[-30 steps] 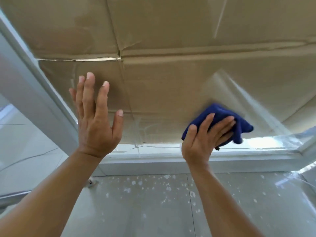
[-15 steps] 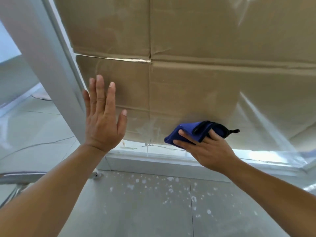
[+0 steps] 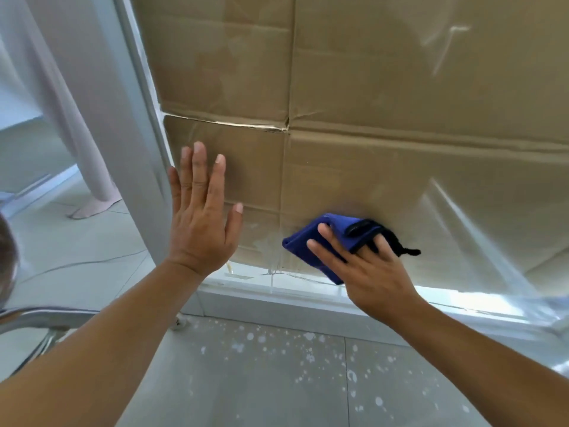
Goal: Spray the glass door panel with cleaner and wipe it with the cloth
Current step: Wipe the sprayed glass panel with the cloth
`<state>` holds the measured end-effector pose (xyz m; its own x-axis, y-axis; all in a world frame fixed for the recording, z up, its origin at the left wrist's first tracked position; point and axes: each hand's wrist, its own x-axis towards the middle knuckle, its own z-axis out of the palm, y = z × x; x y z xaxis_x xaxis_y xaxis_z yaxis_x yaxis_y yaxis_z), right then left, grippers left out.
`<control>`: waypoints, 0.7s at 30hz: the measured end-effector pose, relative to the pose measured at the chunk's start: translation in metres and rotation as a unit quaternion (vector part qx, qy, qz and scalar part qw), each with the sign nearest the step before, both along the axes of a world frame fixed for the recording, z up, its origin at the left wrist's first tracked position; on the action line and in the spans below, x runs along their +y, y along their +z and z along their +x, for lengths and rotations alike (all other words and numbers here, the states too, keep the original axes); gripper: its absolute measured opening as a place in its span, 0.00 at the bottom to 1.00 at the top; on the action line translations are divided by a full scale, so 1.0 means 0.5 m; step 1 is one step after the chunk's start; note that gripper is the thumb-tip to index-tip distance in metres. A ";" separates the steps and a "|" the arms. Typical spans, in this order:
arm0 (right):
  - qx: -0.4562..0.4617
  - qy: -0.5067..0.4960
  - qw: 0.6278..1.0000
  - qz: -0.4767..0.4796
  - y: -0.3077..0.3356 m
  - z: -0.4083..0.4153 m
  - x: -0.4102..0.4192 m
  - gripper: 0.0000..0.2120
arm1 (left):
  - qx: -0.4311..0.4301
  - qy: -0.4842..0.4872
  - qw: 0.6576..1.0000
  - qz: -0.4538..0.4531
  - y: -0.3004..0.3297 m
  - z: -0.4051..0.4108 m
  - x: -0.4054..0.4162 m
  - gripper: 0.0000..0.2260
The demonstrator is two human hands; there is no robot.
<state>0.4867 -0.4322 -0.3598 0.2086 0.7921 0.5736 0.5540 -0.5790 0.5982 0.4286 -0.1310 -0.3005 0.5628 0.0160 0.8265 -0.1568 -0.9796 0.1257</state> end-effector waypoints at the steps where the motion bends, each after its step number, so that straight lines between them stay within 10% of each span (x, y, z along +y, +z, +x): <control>1: -0.017 -0.006 0.999 0.036 0.010 0.005 -0.005 0.30 | 0.000 0.002 1.000 0.001 0.002 -0.001 0.001 0.32; 9: -0.026 -0.058 0.981 0.183 0.069 0.036 0.058 0.32 | 0.001 -0.008 1.000 0.027 -0.013 -0.001 -0.011 0.32; 17: -0.034 -0.021 0.999 -0.032 -0.096 0.028 0.023 0.30 | 0.020 -0.001 0.999 0.043 -0.022 -0.009 0.008 0.33; 21: -0.031 -0.022 0.999 0.011 -0.060 0.031 -0.015 0.29 | 0.037 0.001 0.998 0.056 -0.041 -0.018 0.013 0.34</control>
